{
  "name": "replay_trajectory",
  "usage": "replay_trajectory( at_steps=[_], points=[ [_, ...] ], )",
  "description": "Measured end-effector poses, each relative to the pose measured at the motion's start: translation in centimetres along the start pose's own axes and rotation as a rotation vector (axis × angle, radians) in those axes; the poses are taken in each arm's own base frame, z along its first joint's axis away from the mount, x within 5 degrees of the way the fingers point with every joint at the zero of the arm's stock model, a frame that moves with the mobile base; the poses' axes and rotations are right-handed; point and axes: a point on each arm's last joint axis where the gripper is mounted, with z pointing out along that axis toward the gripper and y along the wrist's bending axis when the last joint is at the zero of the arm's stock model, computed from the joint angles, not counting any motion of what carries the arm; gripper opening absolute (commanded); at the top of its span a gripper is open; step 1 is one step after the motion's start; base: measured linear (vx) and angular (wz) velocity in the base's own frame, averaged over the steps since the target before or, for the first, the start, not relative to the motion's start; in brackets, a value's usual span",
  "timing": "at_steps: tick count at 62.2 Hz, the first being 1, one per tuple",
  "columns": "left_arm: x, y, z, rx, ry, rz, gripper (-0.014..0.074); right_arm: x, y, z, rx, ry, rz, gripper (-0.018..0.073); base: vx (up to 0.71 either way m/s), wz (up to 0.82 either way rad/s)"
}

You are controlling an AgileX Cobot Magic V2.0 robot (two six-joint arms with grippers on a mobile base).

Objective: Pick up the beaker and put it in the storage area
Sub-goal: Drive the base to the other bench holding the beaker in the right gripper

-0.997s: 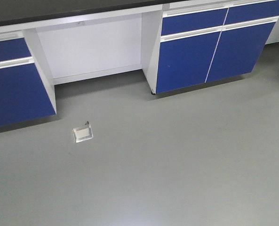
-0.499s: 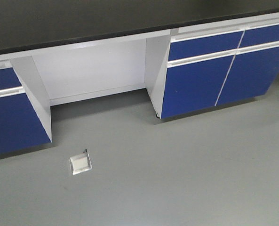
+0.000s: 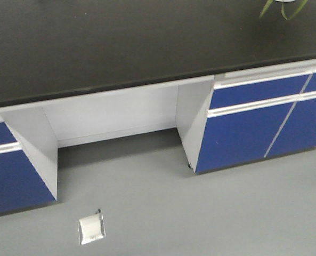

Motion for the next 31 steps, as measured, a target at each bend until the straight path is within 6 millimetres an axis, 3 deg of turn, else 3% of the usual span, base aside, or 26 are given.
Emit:
replay_trajectory(
  at_steps=[31],
  points=[
    [0.0,0.0,0.0,0.0,0.0,0.0,-0.0008,0.0,0.0,0.0,0.0,0.0,0.0,-0.0004,0.47,0.21]
  ],
)
